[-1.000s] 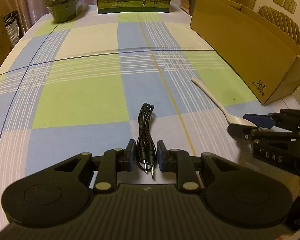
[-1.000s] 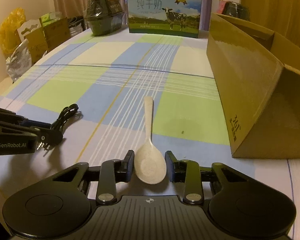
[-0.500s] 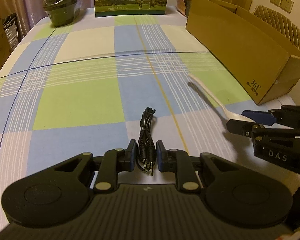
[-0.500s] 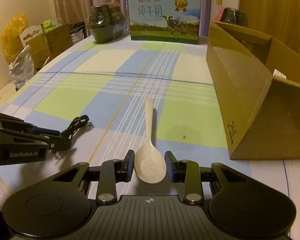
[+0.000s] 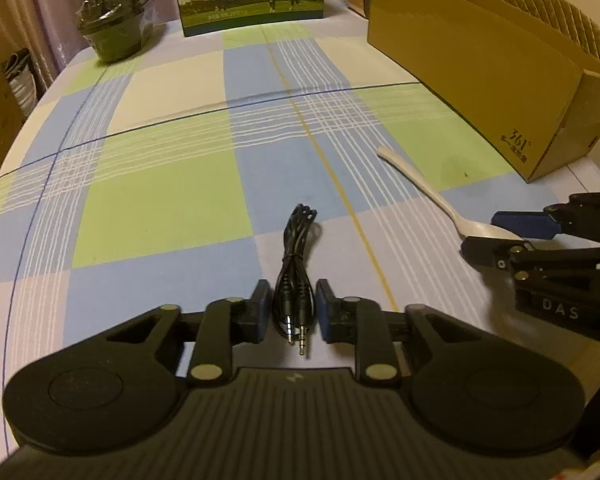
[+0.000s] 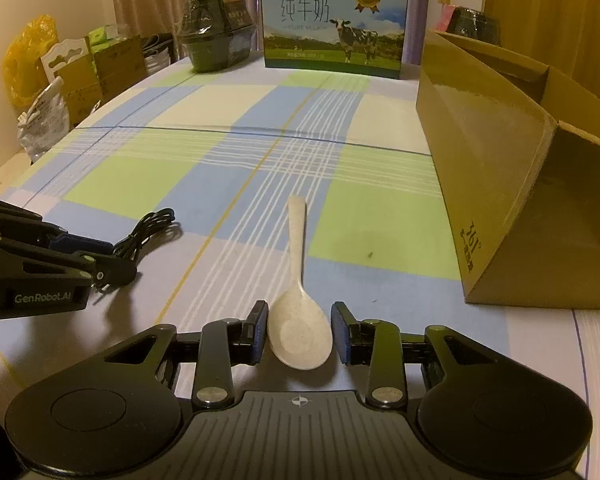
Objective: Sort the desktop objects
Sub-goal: 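Lift the earphone cable with the left tool while the right tool lifts the spoon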
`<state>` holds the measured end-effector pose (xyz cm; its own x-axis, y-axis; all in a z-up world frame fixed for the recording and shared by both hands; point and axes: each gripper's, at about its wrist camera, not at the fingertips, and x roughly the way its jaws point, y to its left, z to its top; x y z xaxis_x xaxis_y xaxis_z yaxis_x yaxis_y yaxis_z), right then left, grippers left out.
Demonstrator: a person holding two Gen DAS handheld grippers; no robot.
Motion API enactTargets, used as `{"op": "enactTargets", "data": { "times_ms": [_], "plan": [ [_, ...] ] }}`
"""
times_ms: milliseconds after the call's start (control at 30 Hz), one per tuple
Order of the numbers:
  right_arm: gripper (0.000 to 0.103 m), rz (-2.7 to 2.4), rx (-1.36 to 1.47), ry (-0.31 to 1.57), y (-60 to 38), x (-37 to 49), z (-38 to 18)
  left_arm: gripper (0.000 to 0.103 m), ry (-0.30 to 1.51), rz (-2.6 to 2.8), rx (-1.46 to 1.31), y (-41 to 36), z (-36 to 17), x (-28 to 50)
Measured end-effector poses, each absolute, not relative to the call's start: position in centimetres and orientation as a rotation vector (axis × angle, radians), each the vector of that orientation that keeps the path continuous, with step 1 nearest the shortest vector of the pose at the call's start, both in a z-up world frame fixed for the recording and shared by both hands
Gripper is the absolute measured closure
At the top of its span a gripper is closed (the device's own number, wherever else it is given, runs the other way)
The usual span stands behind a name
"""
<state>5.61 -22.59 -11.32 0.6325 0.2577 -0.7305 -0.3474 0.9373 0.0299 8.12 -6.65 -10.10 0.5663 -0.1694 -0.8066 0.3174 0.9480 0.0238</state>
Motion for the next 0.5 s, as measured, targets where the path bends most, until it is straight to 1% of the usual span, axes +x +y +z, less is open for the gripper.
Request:
{"op": "enactTargets", "data": {
  "times_ms": [167, 300, 333, 400, 500],
  "plan": [
    [0.067, 0.351, -0.104, 0.815, -22.77, 5.74, -11.36, 0.087, 0.934, -0.292, 0.154, -6.44, -9.83, 7.79],
    [0.068, 0.350, -0.098, 0.816, -22.80, 5.78, -11.34, 0.087, 0.933, -0.297, 0.135, -6.24, -9.45, 7.42],
    [0.068, 0.349, -0.103, 0.816, -22.74, 5.74, -11.33, 0.087, 0.933, -0.297, 0.133, -6.26, -9.37, 7.36],
    [0.073, 0.344, -0.107, 0.818, -22.70, 5.68, -11.29, 0.087, 0.933, -0.296, 0.128, -6.27, -9.31, 7.33],
    [0.074, 0.345, -0.095, 0.824, -22.81, 5.57, -11.13, 0.087, 0.934, -0.297, 0.125, -6.26, -9.32, 7.38]
  ]
}}
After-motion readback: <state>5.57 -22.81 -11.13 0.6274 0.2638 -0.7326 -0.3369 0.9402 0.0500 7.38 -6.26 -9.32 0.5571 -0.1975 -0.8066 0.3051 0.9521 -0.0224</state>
